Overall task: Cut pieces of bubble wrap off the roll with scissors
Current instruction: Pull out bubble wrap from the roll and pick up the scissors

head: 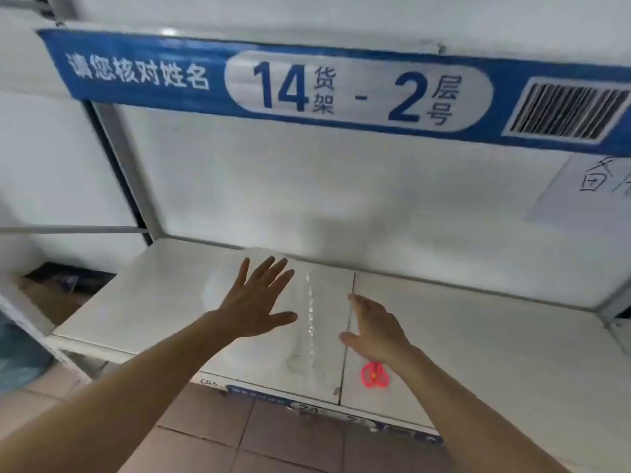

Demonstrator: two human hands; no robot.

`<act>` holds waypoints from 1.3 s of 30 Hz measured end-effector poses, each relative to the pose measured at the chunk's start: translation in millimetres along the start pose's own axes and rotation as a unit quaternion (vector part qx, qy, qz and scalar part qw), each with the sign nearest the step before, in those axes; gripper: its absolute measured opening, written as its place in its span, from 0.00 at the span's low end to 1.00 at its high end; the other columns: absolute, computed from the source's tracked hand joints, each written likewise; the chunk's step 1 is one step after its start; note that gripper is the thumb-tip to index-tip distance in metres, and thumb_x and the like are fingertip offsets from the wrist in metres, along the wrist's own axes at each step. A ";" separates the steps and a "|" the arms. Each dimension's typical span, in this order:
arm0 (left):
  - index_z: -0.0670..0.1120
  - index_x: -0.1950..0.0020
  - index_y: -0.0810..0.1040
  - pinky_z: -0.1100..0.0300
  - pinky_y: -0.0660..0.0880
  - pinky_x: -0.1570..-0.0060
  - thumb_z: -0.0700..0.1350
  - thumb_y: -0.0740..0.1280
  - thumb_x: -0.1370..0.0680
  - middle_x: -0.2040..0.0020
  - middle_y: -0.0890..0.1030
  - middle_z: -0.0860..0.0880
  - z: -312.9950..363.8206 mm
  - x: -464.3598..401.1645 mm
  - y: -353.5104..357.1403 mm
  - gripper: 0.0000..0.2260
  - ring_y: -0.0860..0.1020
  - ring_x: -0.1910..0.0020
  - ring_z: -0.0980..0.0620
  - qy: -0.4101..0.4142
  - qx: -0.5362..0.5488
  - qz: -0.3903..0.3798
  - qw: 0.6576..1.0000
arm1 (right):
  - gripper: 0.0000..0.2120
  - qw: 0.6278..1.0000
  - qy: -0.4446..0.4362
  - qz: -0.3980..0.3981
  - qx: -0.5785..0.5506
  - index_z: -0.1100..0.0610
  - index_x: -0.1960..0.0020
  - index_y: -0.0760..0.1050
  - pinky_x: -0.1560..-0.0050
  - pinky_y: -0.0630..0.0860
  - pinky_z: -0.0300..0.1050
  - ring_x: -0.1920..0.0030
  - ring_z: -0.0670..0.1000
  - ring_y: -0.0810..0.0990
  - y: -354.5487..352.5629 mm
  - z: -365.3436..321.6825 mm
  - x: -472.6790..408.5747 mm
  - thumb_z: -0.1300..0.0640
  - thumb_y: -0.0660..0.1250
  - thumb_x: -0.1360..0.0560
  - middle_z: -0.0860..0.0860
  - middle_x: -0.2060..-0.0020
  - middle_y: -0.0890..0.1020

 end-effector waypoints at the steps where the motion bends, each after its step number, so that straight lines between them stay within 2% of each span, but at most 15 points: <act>1: 0.51 0.20 0.47 0.43 0.33 0.28 0.77 0.40 0.35 0.19 0.43 0.50 -1.0 -0.6 4.0 0.48 0.40 0.21 0.50 0.011 -0.007 0.009 1.000 | 0.39 1.000 0.006 0.001 -0.018 0.53 0.20 0.48 0.27 0.61 0.51 0.23 0.55 0.57 7.0 -1.2 -4.4 0.43 0.63 0.23 0.53 0.21 0.57; 5: 0.52 0.20 0.46 0.42 0.36 0.26 0.78 0.39 0.36 0.20 0.42 0.51 -5.0 -2.6 32.8 0.49 0.41 0.21 0.49 0.022 -0.014 0.037 0.999 | 0.41 0.994 0.054 -0.011 -0.095 0.52 0.21 0.48 0.30 0.64 0.52 0.25 0.57 0.62 39.9 1.7 -17.6 0.41 0.65 0.24 0.54 0.22 0.58; 8: 0.52 0.20 0.45 0.42 0.39 0.25 0.76 0.42 0.32 0.20 0.42 0.50 -4.2 -3.0 46.0 0.46 0.42 0.21 0.50 0.026 -0.035 0.065 0.997 | 0.47 0.977 0.081 -0.005 -0.195 0.53 0.20 0.45 0.29 0.64 0.51 0.25 0.56 0.63 61.6 3.2 -18.8 0.40 0.69 0.27 0.55 0.22 0.58; 12: 0.52 0.20 0.45 0.43 0.41 0.25 0.68 0.55 0.24 0.20 0.42 0.50 -1.1 -6.3 44.1 0.39 0.44 0.21 0.50 0.024 -0.037 0.070 0.997 | 0.53 0.939 0.137 -0.002 -0.315 0.51 0.20 0.40 0.28 0.61 0.49 0.25 0.57 0.61 79.8 1.1 -19.6 0.40 0.73 0.30 0.56 0.22 0.58; 16: 0.51 0.20 0.46 0.42 0.41 0.25 0.66 0.57 0.23 0.19 0.43 0.49 3.6 -4.0 44.1 0.38 0.46 0.21 0.49 0.016 -0.037 0.064 0.997 | 0.60 0.884 0.203 0.024 -0.420 0.51 0.21 0.37 0.28 0.65 0.50 0.28 0.55 0.70 94.7 -2.3 -17.8 0.40 0.77 0.34 0.56 0.22 0.58; 19: 0.50 0.20 0.48 0.40 0.40 0.26 0.65 0.58 0.23 0.19 0.45 0.48 12.5 -1.0 40.9 0.37 0.45 0.21 0.49 -0.001 -0.039 0.081 0.996 | 0.59 0.867 0.233 0.016 -0.441 0.56 0.21 0.41 0.34 0.74 0.50 0.36 0.54 0.77 100.3 -3.4 -15.3 0.41 0.77 0.34 0.56 0.24 0.61; 22: 0.49 0.21 0.52 0.40 0.40 0.26 0.64 0.58 0.22 0.19 0.48 0.47 28.3 6.1 41.6 0.35 0.46 0.21 0.48 0.022 -0.058 0.146 0.987 | 0.55 0.845 0.247 0.011 -0.474 0.62 0.23 0.50 0.45 0.81 0.47 0.48 0.50 0.82 108.4 -0.7 -19.4 0.43 0.79 0.35 0.55 0.39 0.75; 24: 0.48 0.21 0.55 0.41 0.40 0.25 0.62 0.58 0.22 0.20 0.51 0.47 41.1 12.3 50.4 0.34 0.48 0.21 0.48 0.062 -0.070 0.185 0.978 | 0.54 0.845 0.253 0.022 -0.470 0.62 0.23 0.52 0.47 0.81 0.47 0.51 0.51 0.81 113.5 -0.7 -21.7 0.43 0.80 0.36 0.55 0.46 0.77; 28: 0.45 0.26 0.67 0.41 0.47 0.25 0.60 0.64 0.24 0.24 0.65 0.44 57.1 19.2 80.1 0.31 0.61 0.24 0.44 0.127 -0.129 0.212 0.961 | 0.58 0.845 0.258 0.047 -0.466 0.58 0.23 0.50 0.47 0.82 0.51 0.51 0.52 0.82 122.7 2.3 -28.8 0.43 0.81 0.39 0.56 0.41 0.75; 30: 0.44 0.27 0.68 0.41 0.47 0.25 0.59 0.64 0.23 0.25 0.68 0.44 59.7 21.1 93.1 0.30 0.64 0.25 0.44 0.131 -0.156 0.210 0.956 | 0.59 0.827 0.255 0.041 -0.499 0.59 0.23 0.51 0.48 0.82 0.50 0.52 0.52 0.82 127.8 4.6 -32.7 0.45 0.82 0.41 0.56 0.44 0.77; 32: 0.44 0.27 0.68 0.42 0.46 0.25 0.59 0.64 0.23 0.26 0.68 0.43 62.8 22.7 106.3 0.29 0.63 0.25 0.44 0.135 -0.176 0.208 0.953 | 0.53 0.809 0.262 0.025 -0.526 0.65 0.28 0.58 0.53 0.81 0.47 0.56 0.51 0.81 130.7 7.5 -34.9 0.47 0.83 0.42 0.57 0.50 0.80; 33: 0.44 0.27 0.69 0.43 0.47 0.24 0.59 0.65 0.23 0.26 0.68 0.43 64.6 23.2 114.3 0.29 0.64 0.25 0.44 0.140 -0.179 0.206 0.952 | 0.46 0.807 0.265 0.018 -0.528 0.66 0.35 0.63 0.57 0.79 0.46 0.59 0.51 0.80 132.1 10.4 -35.9 0.48 0.84 0.41 0.56 0.56 0.81; 34: 0.43 0.29 0.71 0.43 0.50 0.25 0.59 0.67 0.24 0.27 0.70 0.43 65.2 23.7 122.8 0.29 0.66 0.26 0.44 0.145 -0.174 0.205 0.952 | 0.38 0.808 0.268 0.010 -0.525 0.65 0.43 0.67 0.61 0.76 0.46 0.64 0.51 0.77 133.1 13.4 -36.3 0.49 0.83 0.41 0.55 0.62 0.80; 36: 0.43 0.32 0.75 0.44 0.58 0.27 0.58 0.70 0.27 0.30 0.74 0.42 64.2 25.6 139.7 0.29 0.71 0.30 0.43 0.142 -0.139 0.205 0.958 | 0.27 0.804 0.260 -0.005 -0.534 0.63 0.50 0.72 0.68 0.70 0.44 0.72 0.50 0.71 136.4 19.8 -37.2 0.52 0.82 0.38 0.53 0.70 0.75; 39: 0.44 0.30 0.73 0.44 0.56 0.26 0.60 0.60 0.24 0.28 0.72 0.43 63.0 27.1 165.2 0.28 0.68 0.27 0.44 0.124 -0.074 0.211 0.967 | 0.15 0.782 0.243 0.004 -0.574 0.60 0.50 0.79 0.69 0.68 0.42 0.70 0.49 0.69 141.1 27.1 -36.4 0.55 0.78 0.31 0.53 0.67 0.75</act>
Point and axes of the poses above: each hand's wrist, its own x-axis away from the middle knuckle, its own y-axis out of the palm, z = x × y, the point moved 1 cm from there along -x, towards the middle knuckle
